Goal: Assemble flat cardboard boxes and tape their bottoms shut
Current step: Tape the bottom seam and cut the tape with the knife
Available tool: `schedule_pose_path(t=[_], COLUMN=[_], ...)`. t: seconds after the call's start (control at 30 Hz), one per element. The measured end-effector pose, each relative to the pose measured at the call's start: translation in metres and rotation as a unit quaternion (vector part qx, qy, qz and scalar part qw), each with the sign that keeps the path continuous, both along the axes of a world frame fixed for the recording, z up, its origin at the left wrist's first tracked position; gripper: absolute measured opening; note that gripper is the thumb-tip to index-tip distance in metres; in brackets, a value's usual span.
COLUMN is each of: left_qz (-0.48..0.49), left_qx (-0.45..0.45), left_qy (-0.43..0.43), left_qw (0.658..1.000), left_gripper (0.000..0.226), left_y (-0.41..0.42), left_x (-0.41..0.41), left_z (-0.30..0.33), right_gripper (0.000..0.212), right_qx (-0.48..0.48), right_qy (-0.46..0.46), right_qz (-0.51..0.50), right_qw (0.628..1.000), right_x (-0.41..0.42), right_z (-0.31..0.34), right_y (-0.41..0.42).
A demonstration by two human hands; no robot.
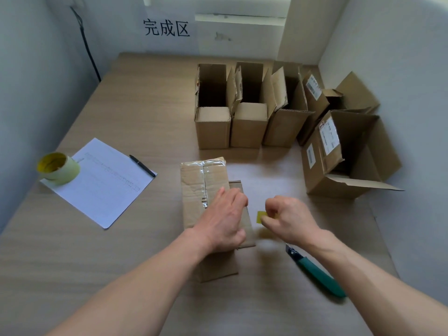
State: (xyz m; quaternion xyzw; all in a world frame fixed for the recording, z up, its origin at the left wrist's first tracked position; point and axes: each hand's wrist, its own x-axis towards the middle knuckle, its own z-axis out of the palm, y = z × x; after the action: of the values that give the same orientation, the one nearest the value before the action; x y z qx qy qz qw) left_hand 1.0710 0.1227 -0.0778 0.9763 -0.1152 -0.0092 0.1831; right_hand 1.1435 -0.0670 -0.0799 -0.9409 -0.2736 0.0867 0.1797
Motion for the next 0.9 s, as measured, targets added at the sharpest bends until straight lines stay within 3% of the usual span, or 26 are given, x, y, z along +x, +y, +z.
schedule_pose_path(t=[0.13,0.27,0.37,0.47,0.53,0.57,0.63,0.7,0.77,0.9], left_qz=[-0.002,-0.002,-0.002,0.008,0.027,0.048,0.126,0.202,0.272,0.345], left_qx=[-0.012,-0.024,-0.034,0.046,0.081,0.052,-0.117,-0.239,-0.229,-0.177], left_qy=[-0.004,-0.018,-0.041,-0.061,-0.052,-0.055,-0.053,-0.104,-0.177,-0.111], left_qw=[1.0,1.0,0.999,0.997,0.995,0.996,0.984,0.944,0.918,0.915], left_gripper=[0.048,0.049,0.053,0.059,0.057,0.054,0.053,0.058,0.061,0.069], left_y=[0.001,0.002,0.0,-0.007,-0.012,-0.014,-0.012,0.001,0.016,0.018], left_x=[0.0,0.0,-0.004,-0.01,-0.012,-0.011,-0.009,-0.011,-0.023,-0.059], left_z=[-0.003,-0.002,-0.002,-0.001,0.001,0.003,0.017,0.03,0.027,0.002], right_gripper=[0.048,0.039,0.035,0.056,0.054,0.053,0.061,0.066,0.064,0.067], right_qx=[0.066,0.07,0.035,-0.028,-0.101,-0.144,-0.182,-0.108,-0.003,0.172], right_qy=[0.008,-0.092,-0.122,-0.045,0.034,0.044,0.023,-0.031,-0.073,-0.031], right_qz=[-0.023,0.048,0.027,-0.025,-0.048,-0.052,-0.06,-0.114,-0.133,-0.063], right_qw=[0.998,0.992,0.992,0.998,0.993,0.987,0.981,0.987,0.988,0.983], right_x=[-0.039,-0.094,-0.127,-0.151,-0.158,-0.158,-0.153,-0.14,-0.122,-0.088], right_z=[-0.006,-0.03,-0.05,-0.068,-0.069,-0.067,-0.059,-0.042,-0.023,-0.012], right_y=[-0.025,-0.055,-0.071,-0.073,-0.07,-0.068,-0.061,-0.046,-0.02,0.053])
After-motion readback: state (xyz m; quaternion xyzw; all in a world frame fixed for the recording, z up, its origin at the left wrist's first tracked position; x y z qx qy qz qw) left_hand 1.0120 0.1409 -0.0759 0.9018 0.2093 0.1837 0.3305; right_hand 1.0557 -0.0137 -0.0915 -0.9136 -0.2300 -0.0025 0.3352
